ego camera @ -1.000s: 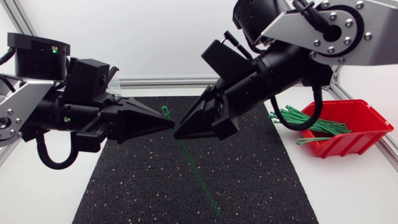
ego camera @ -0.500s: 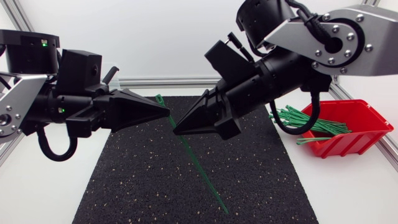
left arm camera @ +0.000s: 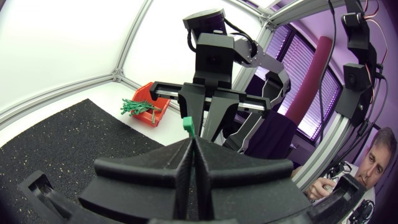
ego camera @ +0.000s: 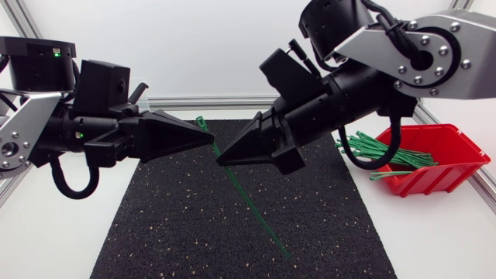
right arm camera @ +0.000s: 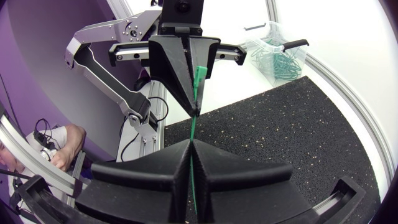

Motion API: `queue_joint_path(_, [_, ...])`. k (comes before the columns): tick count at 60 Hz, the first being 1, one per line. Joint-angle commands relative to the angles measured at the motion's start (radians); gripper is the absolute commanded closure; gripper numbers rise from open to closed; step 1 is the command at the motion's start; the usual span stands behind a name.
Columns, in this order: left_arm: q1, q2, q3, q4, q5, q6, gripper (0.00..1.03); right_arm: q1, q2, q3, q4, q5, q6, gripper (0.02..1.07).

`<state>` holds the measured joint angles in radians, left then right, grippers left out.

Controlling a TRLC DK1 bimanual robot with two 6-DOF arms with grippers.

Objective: Take a green cable tie from the red box, thread the tail through the head to close it, then place it in the transparent bin on the left.

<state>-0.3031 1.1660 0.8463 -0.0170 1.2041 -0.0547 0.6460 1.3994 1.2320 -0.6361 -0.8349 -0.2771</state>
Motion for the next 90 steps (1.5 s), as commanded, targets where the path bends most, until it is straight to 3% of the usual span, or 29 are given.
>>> queue_joint_path(1, [-0.002, 0.014, -0.009, 0.020, 0.009, -0.033, 1.00, 0.001, -0.022, -0.029, 0.018, -0.010, 0.035, 1.01])
queue_joint_path(6, [0.004, 0.015, -0.019, 0.048, 0.009, -0.073, 0.91, 0.000, -0.022, -0.032, 0.027, -0.021, 0.041, 1.01])
queue_joint_path(12, [0.012, 0.009, -0.052, 0.163, 0.009, -0.172, 0.81, -0.008, -0.027, -0.037, 0.053, -0.029, 0.067, 1.01])
queue_joint_path(19, [0.019, 0.003, -0.124, 0.482, 0.008, -0.424, 0.75, -0.017, -0.028, -0.037, 0.101, -0.030, 0.116, 1.01])
queue_joint_path(23, [0.019, 0.011, -0.138, 0.562, 0.003, -0.491, 0.72, -0.025, -0.031, -0.037, 0.125, -0.030, 0.141, 1.01])
queue_joint_path(43, [-0.039, 0.055, -0.104, 0.575, -0.071, -0.528, 0.72, -0.057, -0.030, -0.049, 0.199, -0.029, 0.214, 1.01])
queue_joint_path(62, [-0.005, 0.060, -0.087, 0.637, -0.110, -0.580, 0.72, -0.095, -0.010, -0.083, 0.246, -0.058, 0.256, 1.01])
queue_joint_path(90, [-0.024, 0.115, -0.056, 0.658, -0.141, -0.585, 0.73, -0.106, 0.004, -0.108, 0.299, -0.107, 0.303, 1.01])
